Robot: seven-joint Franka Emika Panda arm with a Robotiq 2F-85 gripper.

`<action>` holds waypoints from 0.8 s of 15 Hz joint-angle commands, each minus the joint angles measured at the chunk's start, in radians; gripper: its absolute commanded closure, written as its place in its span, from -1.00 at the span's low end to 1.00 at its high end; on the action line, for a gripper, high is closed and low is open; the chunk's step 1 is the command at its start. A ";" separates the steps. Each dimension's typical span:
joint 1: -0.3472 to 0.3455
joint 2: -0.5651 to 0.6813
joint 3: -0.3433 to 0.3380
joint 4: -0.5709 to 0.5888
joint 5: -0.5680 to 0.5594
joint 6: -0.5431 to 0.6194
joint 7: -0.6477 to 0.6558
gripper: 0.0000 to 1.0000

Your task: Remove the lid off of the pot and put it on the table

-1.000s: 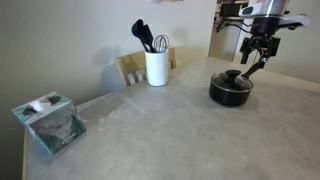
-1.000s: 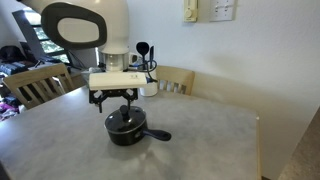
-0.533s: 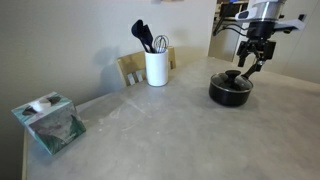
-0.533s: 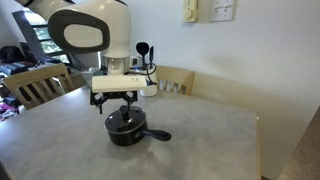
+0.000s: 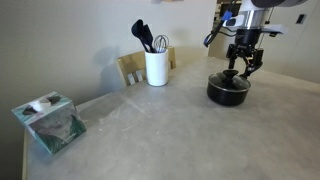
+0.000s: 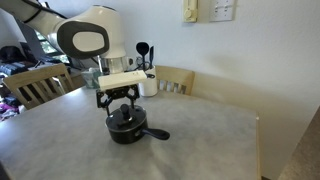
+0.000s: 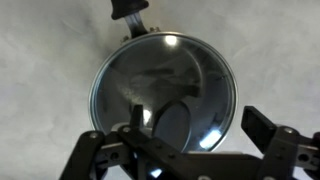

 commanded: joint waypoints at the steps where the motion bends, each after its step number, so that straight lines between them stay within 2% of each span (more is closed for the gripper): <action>1: -0.003 0.033 0.005 0.025 -0.138 0.053 0.060 -1.00; 5: -0.022 0.058 0.030 0.040 -0.157 0.060 0.055 -1.00; 12: -0.046 0.108 0.084 0.064 -0.095 0.096 0.034 -1.00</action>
